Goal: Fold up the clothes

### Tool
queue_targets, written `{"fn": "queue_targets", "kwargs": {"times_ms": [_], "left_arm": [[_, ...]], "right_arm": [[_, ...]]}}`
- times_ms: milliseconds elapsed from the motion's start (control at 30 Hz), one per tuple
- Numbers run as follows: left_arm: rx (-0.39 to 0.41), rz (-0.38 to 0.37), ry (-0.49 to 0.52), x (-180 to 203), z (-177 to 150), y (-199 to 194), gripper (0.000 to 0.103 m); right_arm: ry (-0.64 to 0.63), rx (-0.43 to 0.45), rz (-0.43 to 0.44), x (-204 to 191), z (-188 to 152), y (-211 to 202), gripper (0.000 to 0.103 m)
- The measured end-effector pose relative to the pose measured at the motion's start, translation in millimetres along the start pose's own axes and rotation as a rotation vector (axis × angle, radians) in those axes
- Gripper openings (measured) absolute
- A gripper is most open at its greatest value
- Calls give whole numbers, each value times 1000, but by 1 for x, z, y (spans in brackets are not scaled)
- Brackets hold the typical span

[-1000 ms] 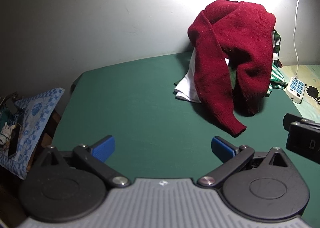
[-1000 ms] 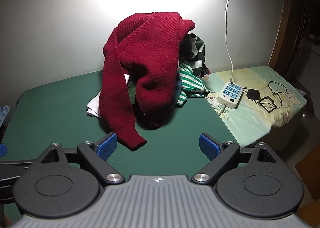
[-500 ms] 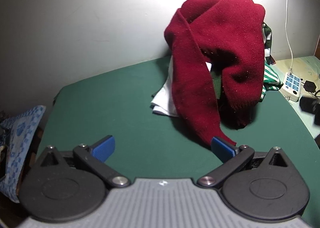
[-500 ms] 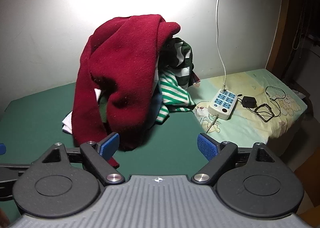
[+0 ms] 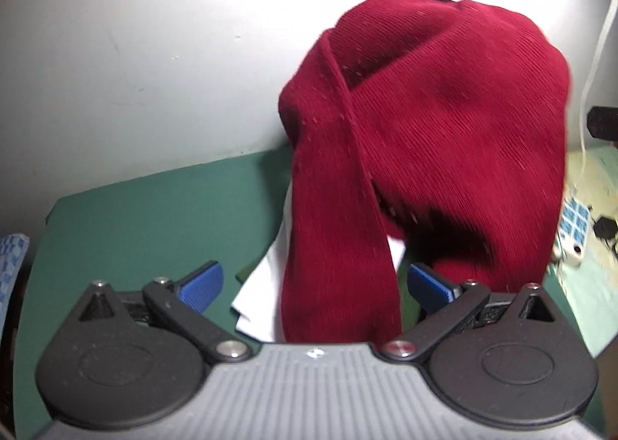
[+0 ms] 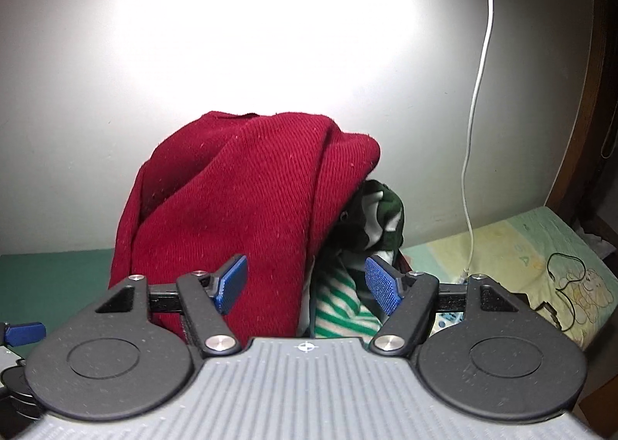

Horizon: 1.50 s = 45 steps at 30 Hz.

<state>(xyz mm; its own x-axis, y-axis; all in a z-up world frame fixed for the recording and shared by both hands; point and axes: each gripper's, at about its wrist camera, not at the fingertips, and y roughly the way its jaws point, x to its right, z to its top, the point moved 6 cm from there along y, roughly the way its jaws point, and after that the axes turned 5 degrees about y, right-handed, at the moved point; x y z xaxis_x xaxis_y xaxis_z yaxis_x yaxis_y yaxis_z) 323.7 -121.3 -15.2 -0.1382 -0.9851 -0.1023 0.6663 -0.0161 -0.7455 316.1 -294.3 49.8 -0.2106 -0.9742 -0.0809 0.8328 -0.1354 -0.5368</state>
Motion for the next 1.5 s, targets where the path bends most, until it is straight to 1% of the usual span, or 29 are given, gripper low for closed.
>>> {"fn": "queue_targets", "kwargs": {"times_ms": [67, 167, 267, 300, 333, 367, 400, 433, 467, 500, 533, 567, 600, 633, 667, 733, 800, 967, 1167, 1200, 1233, 1300, 1333, 1400, 1467, 1500], "left_arm": [[-23, -7, -17, 0, 7, 13, 102], [-75, -2, -27, 4, 7, 33, 102], [-88, 18, -11, 9, 4, 44, 101], [-88, 19, -11, 10, 4, 47, 101], [-88, 13, -15, 11, 3, 49, 98], [-91, 2, -24, 11, 3, 51, 97], [-93, -16, -35, 10, 3, 53, 91], [-94, -38, -46, 10, 3, 54, 83], [-93, -65, -57, 10, 3, 54, 77], [-89, -92, -63, 10, 3, 52, 63], [-83, -113, -66, 10, 3, 50, 51], [-78, -124, -64, 10, 2, 47, 49], [-73, -125, -58, 9, 1, 45, 40], [-67, -126, -52, 9, 0, 43, 29], [-62, -127, -45, 9, -1, 41, 25], [-54, -126, -41, 7, -3, 36, 11], [-39, -128, -37, 4, -7, 30, 6], [6, -52, -3, -7, -22, 6, 5], [91, 45, -25, -57, -43, -49, 5], [103, 63, -32, -68, -45, -57, 5], [113, 78, -43, -79, -47, -66, 5], [129, 97, -77, -99, -54, -83, 5], [133, 105, -94, -107, -60, -93, 5], [133, 123, -118, -119, -70, -107, 6], [128, 117, -129, -126, -65, -109, 7], [127, 112, -131, -127, -70, -114, 7]], "right_arm": [[-4, -4, 3, -4, 4, 14, 71], [-29, -21, -22, -10, 0, 32, 71], [-31, -46, -32, -8, -5, 46, 71], [-27, -53, -32, -6, -7, 49, 65], [-26, -63, -33, -4, -8, 53, 55], [-24, -79, -29, -3, -10, 57, 50], [-18, -97, -13, -1, -12, 61, 36], [-4, -111, 9, 0, -13, 63, 19], [14, -121, 33, 1, -13, 64, 10], [23, -118, 48, 1, -13, 62, 8], [22, -105, 53, 1, -12, 59, 7], [22, -91, 58, 0, -11, 55, 7], [15, -75, 63, -1, -11, 50, 7], [2, -58, 67, -3, -12, 45, 7], [-10, -42, 75, -6, -12, 40, 7], [-34, -10, 91, -12, -14, 30, 7], [-45, 20, 105, -15, -15, 19, 6], [0, 44, 174, -15, -19, -11, 6], [14, 54, 266, -31, -28, -56, 6], [11, 60, 297, -35, -30, -66, 0], [8, 65, 329, -40, -31, -77, 0], [-36, 90, 383, -54, -39, -103, 0], [-79, 111, 385, -59, -46, -115, 0], [-163, 153, 334, -66, -59, -127, 0], [-235, 161, 281, -72, -69, -122, 8], [-251, 158, 250, -72, -71, -114, 25]]}}
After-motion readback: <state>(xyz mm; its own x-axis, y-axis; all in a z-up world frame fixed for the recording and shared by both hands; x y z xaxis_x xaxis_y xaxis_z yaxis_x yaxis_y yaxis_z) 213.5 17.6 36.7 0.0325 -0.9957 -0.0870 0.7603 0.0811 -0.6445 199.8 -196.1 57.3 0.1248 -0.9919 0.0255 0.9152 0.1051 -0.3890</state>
